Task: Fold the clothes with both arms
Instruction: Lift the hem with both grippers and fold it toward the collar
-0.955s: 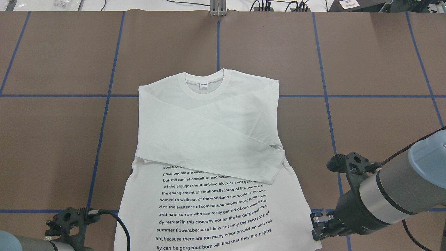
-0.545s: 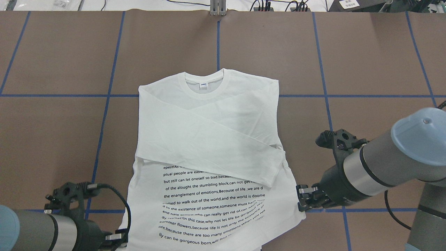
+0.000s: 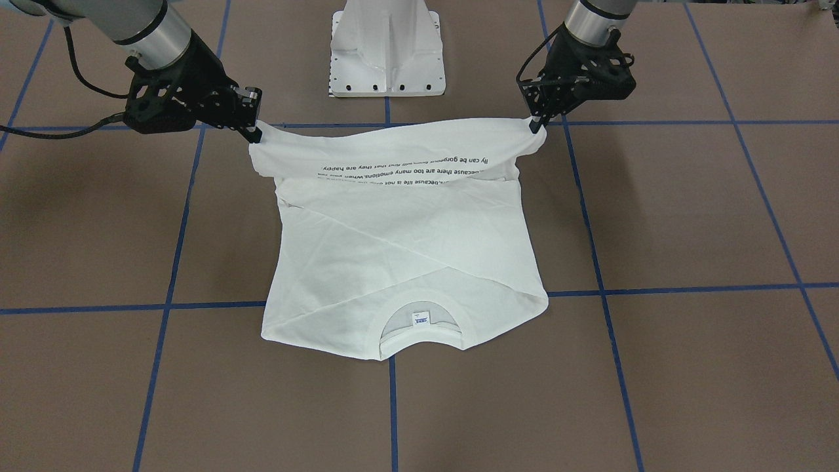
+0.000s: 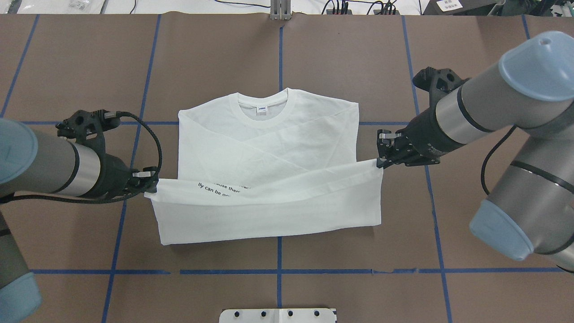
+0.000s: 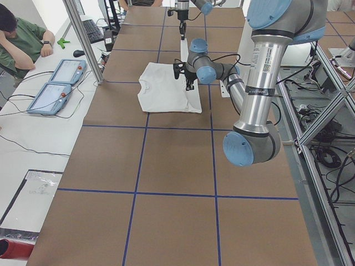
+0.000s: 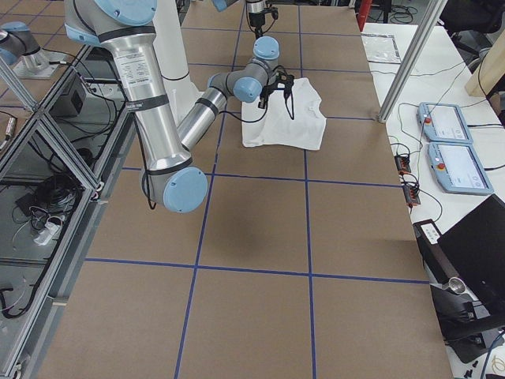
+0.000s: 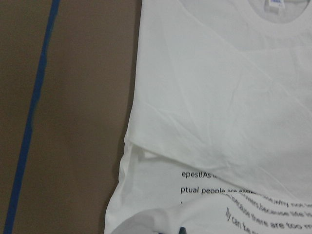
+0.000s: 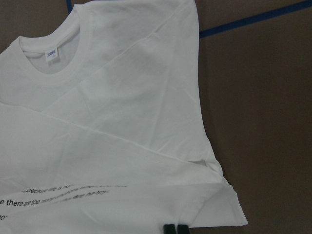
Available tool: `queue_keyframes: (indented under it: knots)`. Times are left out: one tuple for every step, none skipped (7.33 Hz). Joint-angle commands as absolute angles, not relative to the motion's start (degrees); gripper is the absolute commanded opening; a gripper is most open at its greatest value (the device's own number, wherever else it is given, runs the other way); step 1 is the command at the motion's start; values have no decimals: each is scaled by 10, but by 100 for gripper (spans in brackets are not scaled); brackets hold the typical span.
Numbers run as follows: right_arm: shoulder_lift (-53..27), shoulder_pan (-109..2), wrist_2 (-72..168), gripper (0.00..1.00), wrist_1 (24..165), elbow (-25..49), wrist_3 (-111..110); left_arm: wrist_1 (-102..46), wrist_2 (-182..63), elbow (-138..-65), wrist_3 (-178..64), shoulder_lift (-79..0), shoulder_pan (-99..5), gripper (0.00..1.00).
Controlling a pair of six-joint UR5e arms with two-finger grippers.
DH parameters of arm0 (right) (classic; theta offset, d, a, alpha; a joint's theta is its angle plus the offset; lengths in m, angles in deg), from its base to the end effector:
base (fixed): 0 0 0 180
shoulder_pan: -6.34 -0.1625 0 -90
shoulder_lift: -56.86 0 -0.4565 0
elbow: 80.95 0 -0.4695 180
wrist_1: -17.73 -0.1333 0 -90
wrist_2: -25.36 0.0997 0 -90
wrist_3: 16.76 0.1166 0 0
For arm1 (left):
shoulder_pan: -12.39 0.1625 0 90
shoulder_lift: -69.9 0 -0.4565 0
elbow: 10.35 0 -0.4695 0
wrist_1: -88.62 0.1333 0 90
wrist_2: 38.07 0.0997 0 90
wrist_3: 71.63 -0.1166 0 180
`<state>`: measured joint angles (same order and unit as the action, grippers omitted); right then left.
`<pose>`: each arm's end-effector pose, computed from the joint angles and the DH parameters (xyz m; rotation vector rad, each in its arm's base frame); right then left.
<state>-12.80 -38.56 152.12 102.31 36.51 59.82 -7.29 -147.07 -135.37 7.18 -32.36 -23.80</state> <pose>-0.3862 -0.4746 0.2188 -0.0822 -1.0693 0.1981 0.3985 -0.4096 0.2499 0.0882 0.9672 -0.2477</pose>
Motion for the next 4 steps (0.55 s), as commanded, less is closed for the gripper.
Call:
queue_keyframes:
  knots:
    - [-62, -409, 1514, 0, 1023, 269, 581, -74, -1475, -1274, 62, -397, -269, 0]
    - [-37, -410, 1511, 0, 1023, 231, 574, -82, -1473, -1225, 60, -418, -277, 0]
    - [-31, -419, 1505, 0, 1023, 217, 566, -108, -1473, -1191, 43, -420, -299, 0]
    - [-29, -424, 1503, 0, 1023, 200, 561, -131, -1472, -1153, 22, -420, -320, 0]
